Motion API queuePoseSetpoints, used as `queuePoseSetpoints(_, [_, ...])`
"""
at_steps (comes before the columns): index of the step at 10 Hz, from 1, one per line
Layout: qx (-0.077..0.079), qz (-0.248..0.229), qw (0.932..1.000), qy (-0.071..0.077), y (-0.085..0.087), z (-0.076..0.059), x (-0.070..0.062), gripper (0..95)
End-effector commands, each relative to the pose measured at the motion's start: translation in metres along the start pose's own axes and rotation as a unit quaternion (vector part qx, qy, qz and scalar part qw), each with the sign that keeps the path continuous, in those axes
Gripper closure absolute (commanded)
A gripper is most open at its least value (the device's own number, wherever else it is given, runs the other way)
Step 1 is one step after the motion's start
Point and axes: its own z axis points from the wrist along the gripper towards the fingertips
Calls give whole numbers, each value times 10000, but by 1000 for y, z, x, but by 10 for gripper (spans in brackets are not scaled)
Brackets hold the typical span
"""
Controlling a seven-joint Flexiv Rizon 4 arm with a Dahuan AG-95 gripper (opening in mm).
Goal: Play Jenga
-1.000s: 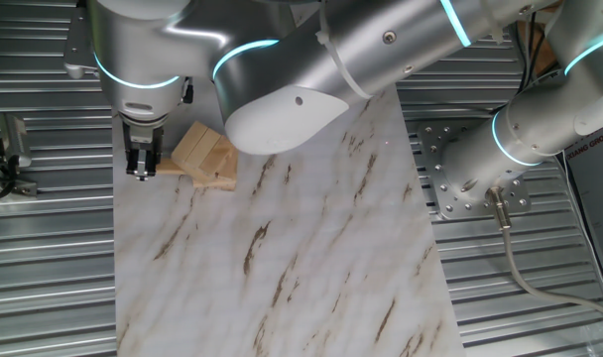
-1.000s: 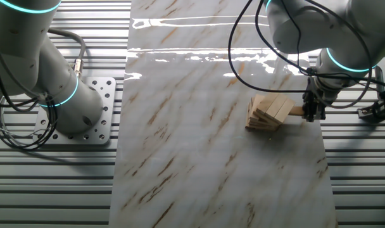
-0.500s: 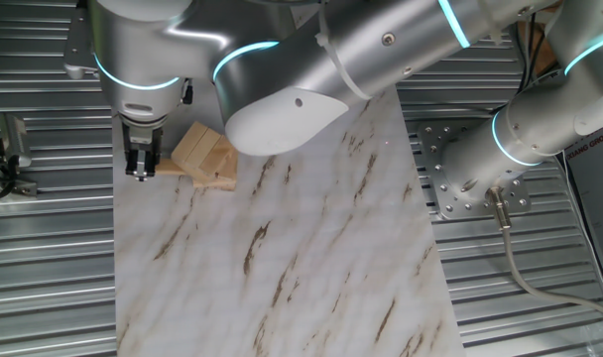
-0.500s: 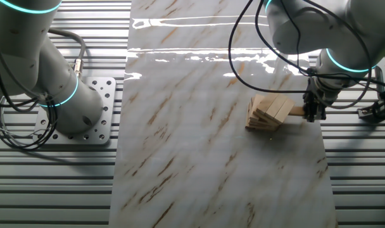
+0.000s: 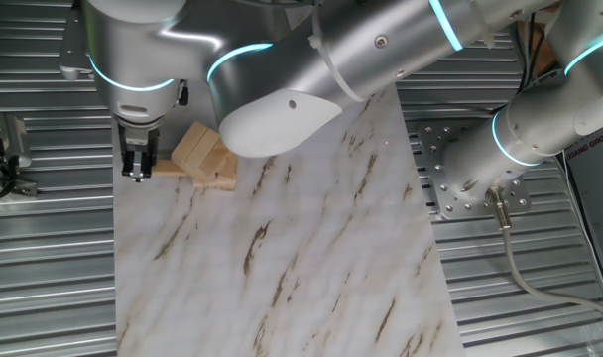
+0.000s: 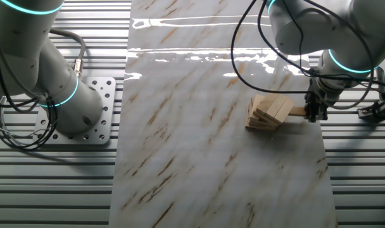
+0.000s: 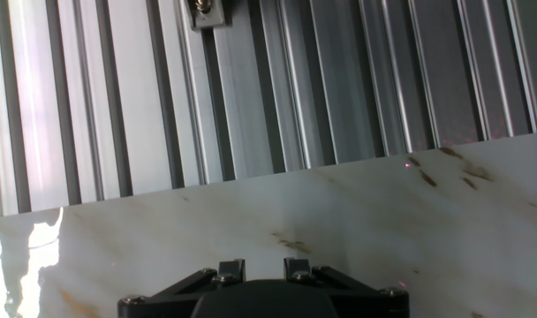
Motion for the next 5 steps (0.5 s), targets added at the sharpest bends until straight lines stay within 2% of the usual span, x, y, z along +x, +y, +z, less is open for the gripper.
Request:
queuePoseSetpoints(1, [0,5,10000,25,2,1,-4,950])
queuePoseSetpoints(5, [12,1,10000,94,8,7,-18,950])
